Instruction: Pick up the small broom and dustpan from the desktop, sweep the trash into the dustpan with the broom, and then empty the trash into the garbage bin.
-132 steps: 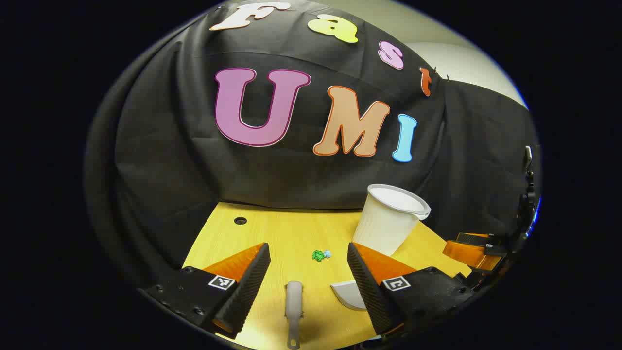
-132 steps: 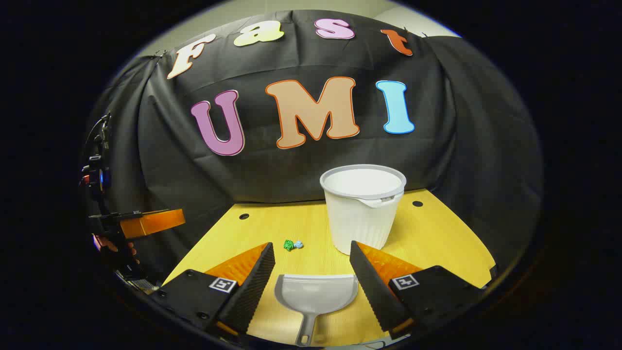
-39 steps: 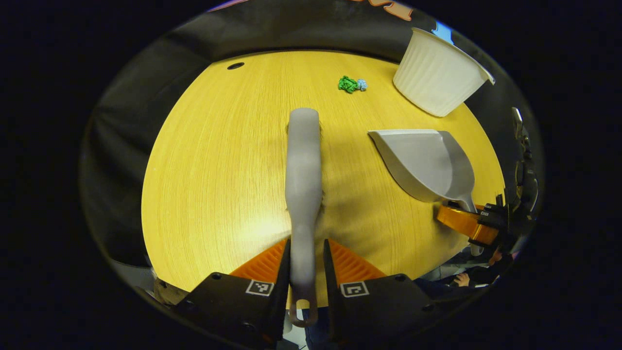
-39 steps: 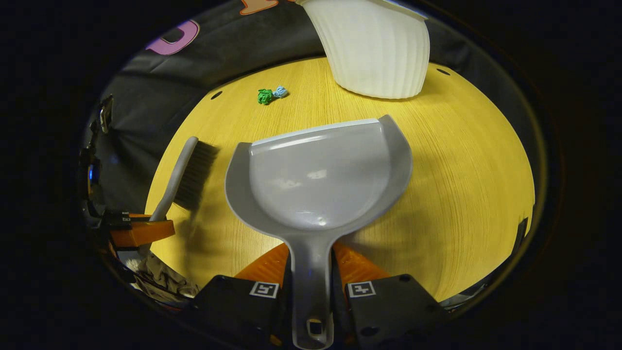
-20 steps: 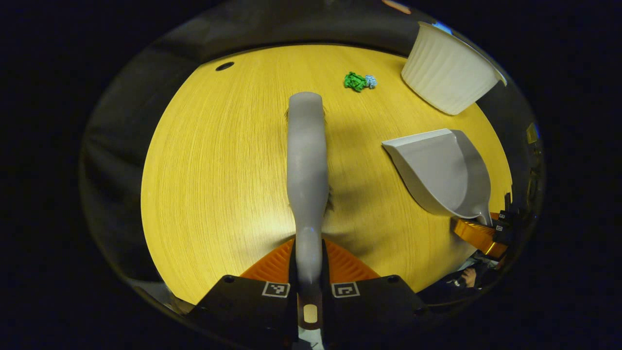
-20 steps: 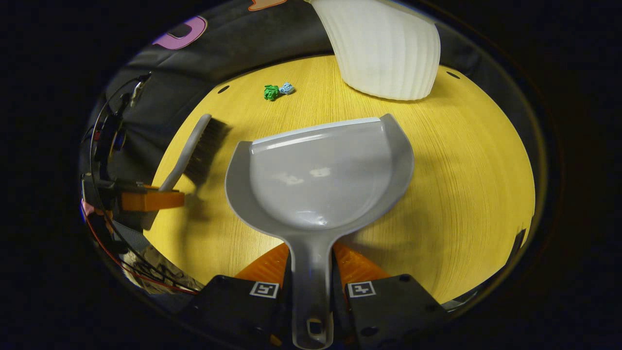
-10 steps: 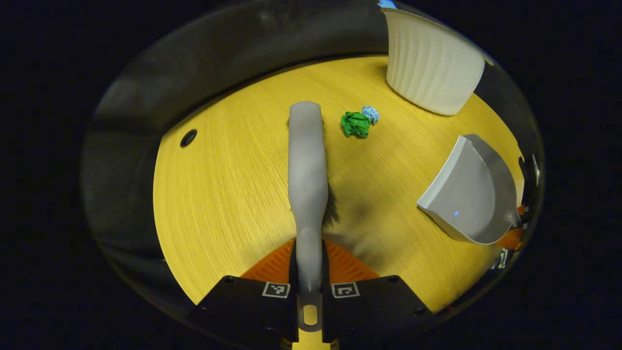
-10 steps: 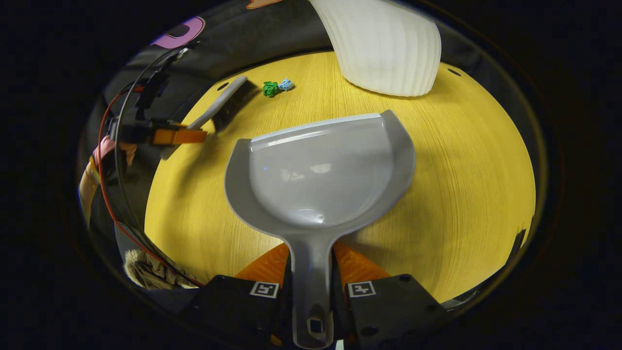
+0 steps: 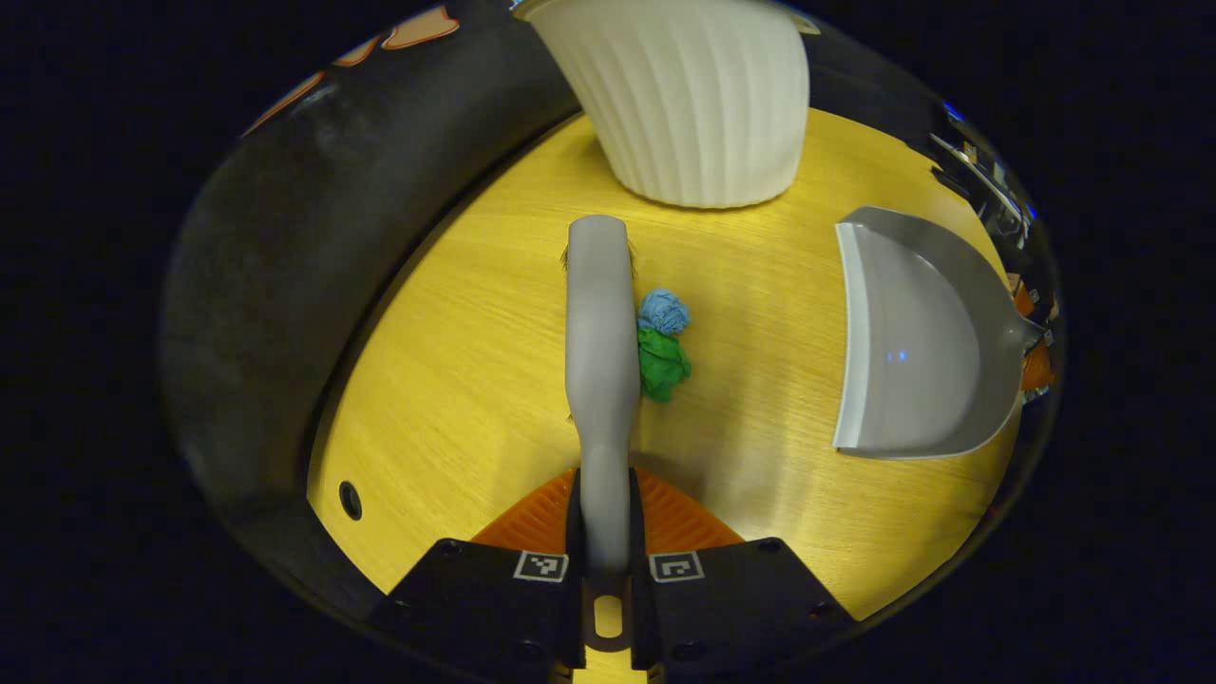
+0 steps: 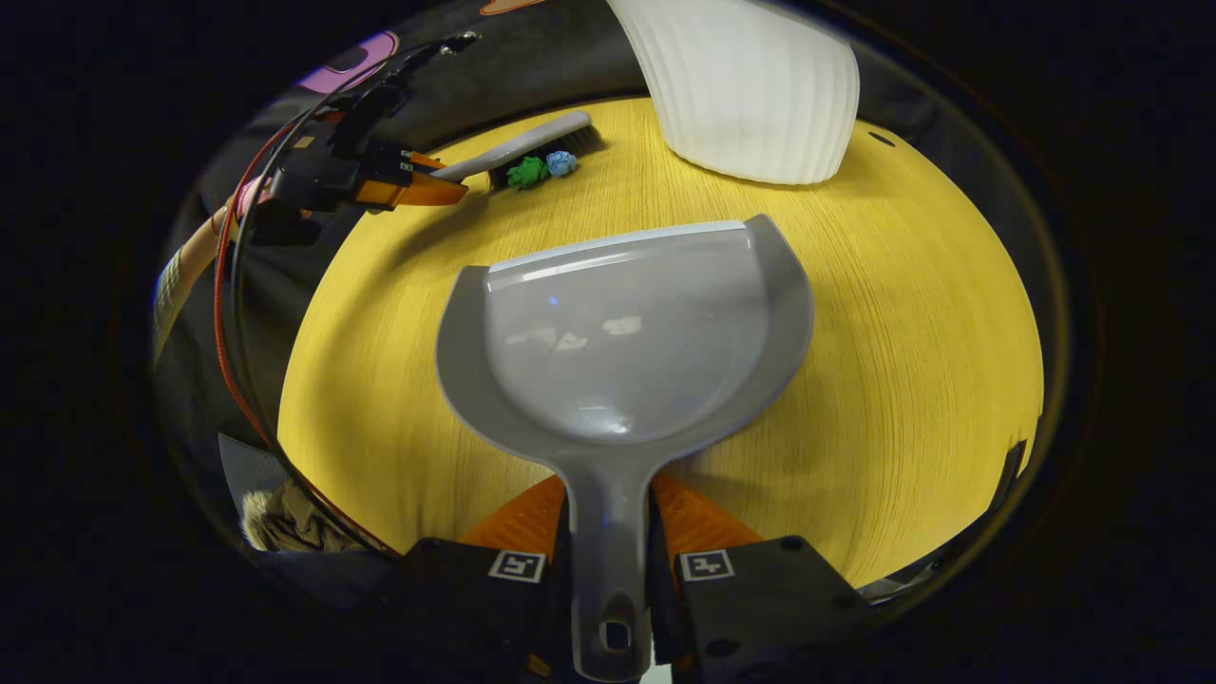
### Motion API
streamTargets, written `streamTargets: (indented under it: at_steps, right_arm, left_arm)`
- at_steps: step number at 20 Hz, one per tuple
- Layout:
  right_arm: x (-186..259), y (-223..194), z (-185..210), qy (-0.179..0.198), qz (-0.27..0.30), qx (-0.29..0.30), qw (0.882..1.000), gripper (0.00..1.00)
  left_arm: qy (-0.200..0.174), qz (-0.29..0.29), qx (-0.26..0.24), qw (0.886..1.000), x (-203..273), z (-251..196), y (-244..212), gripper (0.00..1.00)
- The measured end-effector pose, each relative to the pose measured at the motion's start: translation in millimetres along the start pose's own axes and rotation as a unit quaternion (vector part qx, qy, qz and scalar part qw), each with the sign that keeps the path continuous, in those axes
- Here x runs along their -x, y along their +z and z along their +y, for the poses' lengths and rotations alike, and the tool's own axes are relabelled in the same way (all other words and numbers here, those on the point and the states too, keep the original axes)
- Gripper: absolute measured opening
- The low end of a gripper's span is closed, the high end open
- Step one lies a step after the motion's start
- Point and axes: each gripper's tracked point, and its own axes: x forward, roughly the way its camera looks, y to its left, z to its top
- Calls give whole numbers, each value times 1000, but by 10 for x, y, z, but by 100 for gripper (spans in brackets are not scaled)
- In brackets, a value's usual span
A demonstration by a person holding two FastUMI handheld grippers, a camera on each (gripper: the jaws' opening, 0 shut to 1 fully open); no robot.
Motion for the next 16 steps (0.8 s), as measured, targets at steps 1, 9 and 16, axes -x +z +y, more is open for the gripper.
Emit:
streamTargets:
  at_steps: [1, 9, 16]
  right_arm:
    - [2, 5, 0, -1, 0, -1, 1000, 34]
    - [5, -14, 18, -6, 2, -7, 1000, 37]
    - [0, -21, 14, -11, 3, -6, 1000, 37]
  left_arm:
    - [-21, -1, -6, 1000, 19, -111, 27, 17]
    - [-179, 8, -40, 983, 371, -946, -23, 17]
    - [-212, 18, -26, 977, 454, -1138, -96, 16]
